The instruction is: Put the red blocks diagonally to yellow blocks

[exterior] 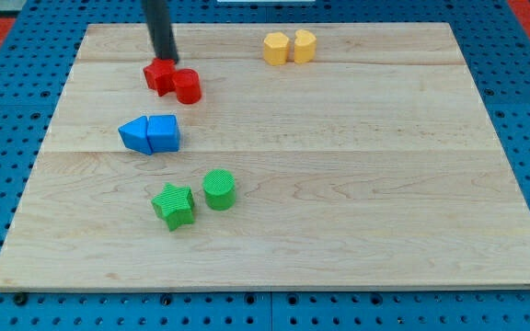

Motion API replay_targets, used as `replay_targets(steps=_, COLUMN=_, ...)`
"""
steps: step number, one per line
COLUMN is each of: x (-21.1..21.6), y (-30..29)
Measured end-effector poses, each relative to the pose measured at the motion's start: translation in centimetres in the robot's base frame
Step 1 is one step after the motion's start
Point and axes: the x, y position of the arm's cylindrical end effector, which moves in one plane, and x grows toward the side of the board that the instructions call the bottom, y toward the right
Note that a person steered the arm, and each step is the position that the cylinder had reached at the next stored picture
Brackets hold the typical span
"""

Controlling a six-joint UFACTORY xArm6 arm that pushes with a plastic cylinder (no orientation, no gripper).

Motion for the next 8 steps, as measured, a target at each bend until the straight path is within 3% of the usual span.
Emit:
replay_targets(steps=1, x=0.6, y=0.1)
replay_targets(steps=3, x=0.2, y=-5.5)
replay_targets(steps=4, x=3.4, y=-5.3)
replay_targets(steps=5, x=6.2, y=-3.0)
replay_targets(steps=7, x=6.2, y=4.4)
replay_targets(steps=8, x=9.3, y=9.6)
